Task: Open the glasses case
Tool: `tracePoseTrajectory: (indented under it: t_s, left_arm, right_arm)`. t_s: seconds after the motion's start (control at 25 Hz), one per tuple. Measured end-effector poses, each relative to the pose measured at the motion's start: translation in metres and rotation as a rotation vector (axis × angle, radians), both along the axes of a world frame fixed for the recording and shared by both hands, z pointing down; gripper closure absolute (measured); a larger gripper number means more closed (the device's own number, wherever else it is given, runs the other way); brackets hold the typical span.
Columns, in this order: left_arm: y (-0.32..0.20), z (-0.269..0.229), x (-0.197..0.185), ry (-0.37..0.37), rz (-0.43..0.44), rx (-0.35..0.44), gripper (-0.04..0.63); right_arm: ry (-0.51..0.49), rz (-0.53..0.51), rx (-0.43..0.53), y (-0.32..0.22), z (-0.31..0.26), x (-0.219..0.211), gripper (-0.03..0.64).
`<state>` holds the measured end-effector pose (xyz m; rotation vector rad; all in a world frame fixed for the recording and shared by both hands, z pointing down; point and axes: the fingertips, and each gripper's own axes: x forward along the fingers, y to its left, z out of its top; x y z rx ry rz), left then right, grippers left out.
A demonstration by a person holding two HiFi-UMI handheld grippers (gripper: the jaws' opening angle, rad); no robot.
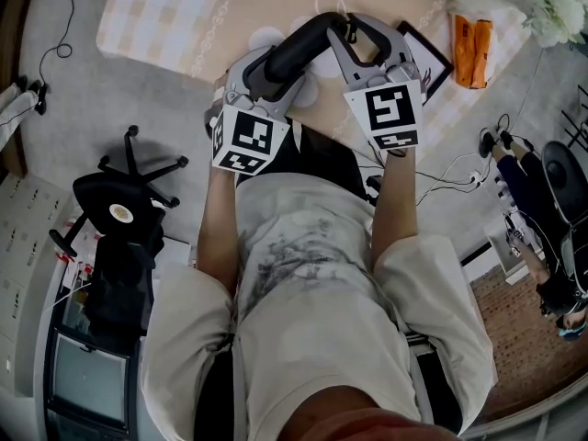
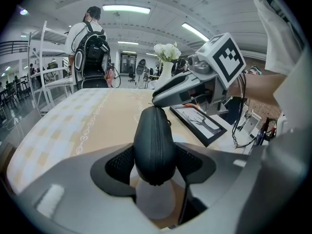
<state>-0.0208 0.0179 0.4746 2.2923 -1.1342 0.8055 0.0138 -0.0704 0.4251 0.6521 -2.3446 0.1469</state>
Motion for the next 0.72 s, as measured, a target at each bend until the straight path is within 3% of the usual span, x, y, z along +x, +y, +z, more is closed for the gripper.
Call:
tracePoseTrajectory:
  t_s: [0.56,0.72]
  left_arm:
    - [0.000,0.001,0.000,-0.002,-0.002,-0.001,0.330]
    - [0.005,0.006,-0.003,-0.011,0.000,-0.019,0.330]
  right_arm:
    - [0.000,0.038,-0.014,-0.008,0.004,0.006,0.492]
    - [0.106,0.071,-0.022,-0.012,0.024,0.022,0.571]
